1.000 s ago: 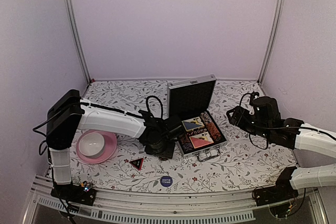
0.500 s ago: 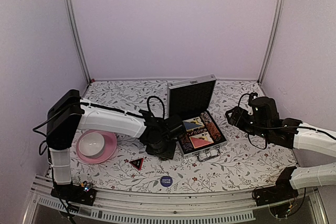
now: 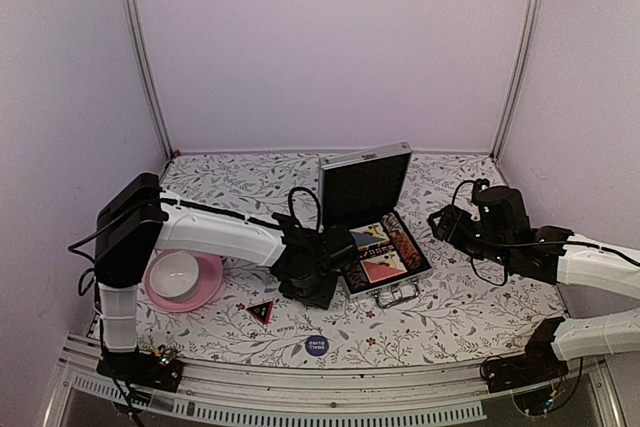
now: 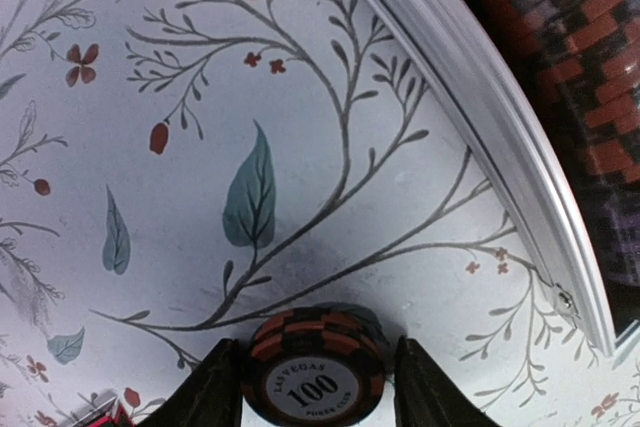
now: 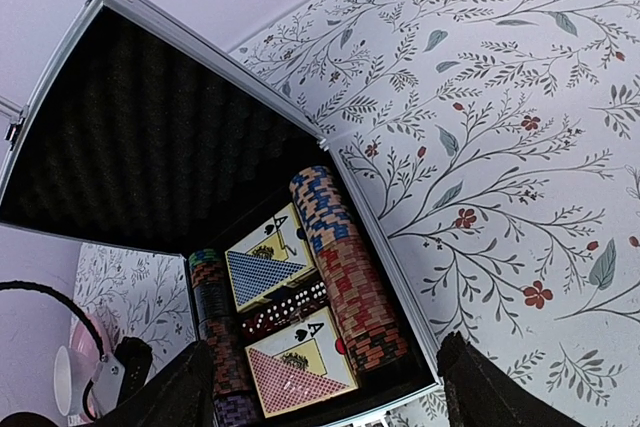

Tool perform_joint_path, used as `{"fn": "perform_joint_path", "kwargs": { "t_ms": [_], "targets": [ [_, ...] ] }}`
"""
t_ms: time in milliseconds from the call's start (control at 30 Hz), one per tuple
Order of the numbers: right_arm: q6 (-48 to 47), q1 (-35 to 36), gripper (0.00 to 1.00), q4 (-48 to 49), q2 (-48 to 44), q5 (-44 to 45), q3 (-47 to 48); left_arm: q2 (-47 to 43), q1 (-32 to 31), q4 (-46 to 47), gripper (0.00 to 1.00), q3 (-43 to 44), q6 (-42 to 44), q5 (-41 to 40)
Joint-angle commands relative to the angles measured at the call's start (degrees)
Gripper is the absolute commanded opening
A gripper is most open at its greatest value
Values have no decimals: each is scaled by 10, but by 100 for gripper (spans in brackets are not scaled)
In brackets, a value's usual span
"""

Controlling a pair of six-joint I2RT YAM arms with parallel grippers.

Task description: Pack up texas hold em set

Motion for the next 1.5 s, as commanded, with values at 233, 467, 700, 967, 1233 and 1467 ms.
{"fn": "perform_joint_path", "kwargs": {
  "t_ms": [233,467,700,967,1233,1467],
  "targets": [
    [10,-1,78,13,1,-5,-13,36,-16,-39,47,24,29,-2],
    [12,-1,78,13,0,-5,-14,34,-16,-51,44,18,29,-1],
    [12,-1,78,13,-3,-6,-14,30,-16,-47,33,-6,22,23],
    [13,-1,78,13,-8,-10,-13,8,-15,-22,11,-29,25,4],
    [15,-2,78,13,-8,-29,-9,-26,-15,12,2,-30,25,-18],
    [15,-1,78,13,-2,-85,1,-55,-15,13,1,-28,28,-27]
  ]
}}
